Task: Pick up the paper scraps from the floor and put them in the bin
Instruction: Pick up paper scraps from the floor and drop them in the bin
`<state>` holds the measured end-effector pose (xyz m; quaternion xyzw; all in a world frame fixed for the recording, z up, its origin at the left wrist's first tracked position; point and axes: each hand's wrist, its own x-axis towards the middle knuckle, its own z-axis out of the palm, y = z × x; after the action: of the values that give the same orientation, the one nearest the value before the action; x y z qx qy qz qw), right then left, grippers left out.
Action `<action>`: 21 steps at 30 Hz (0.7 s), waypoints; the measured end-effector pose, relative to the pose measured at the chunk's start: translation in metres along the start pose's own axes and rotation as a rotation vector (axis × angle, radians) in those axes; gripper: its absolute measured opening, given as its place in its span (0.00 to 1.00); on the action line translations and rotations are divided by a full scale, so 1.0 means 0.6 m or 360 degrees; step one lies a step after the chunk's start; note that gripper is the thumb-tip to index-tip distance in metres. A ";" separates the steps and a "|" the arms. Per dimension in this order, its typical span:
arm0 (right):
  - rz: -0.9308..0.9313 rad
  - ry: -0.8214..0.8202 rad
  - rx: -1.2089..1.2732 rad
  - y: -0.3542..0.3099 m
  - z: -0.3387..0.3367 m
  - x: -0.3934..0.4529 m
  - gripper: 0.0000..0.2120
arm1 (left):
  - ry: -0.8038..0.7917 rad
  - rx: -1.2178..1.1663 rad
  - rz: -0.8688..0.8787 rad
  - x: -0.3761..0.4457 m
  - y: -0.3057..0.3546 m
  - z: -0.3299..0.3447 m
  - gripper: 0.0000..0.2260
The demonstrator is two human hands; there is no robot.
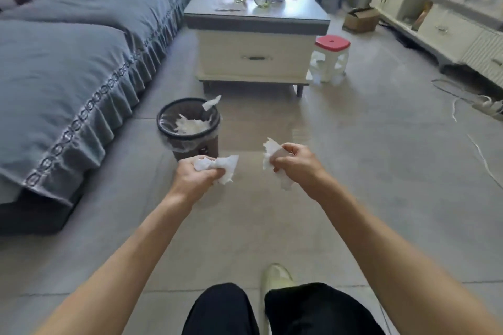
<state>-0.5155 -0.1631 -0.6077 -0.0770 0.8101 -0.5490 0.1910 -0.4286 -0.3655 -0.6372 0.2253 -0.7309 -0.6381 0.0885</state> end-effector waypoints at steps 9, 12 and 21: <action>-0.0041 -0.0217 0.0028 -0.073 0.138 0.175 0.07 | 0.0310 0.0064 -0.0189 0.131 -0.010 -0.114 0.06; -0.0015 -0.0216 -0.0007 -0.079 0.160 0.246 0.06 | 0.0379 0.0065 -0.0223 0.195 -0.013 -0.118 0.08; 0.0050 -0.0155 -0.0046 -0.062 0.268 0.528 0.10 | 0.0639 0.0303 -0.0270 0.467 -0.053 -0.133 0.02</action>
<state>-0.7451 -0.4218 -0.6971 -0.0937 0.8087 -0.5299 0.2376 -0.6361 -0.5634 -0.6989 0.4157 -0.7339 -0.5139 0.1565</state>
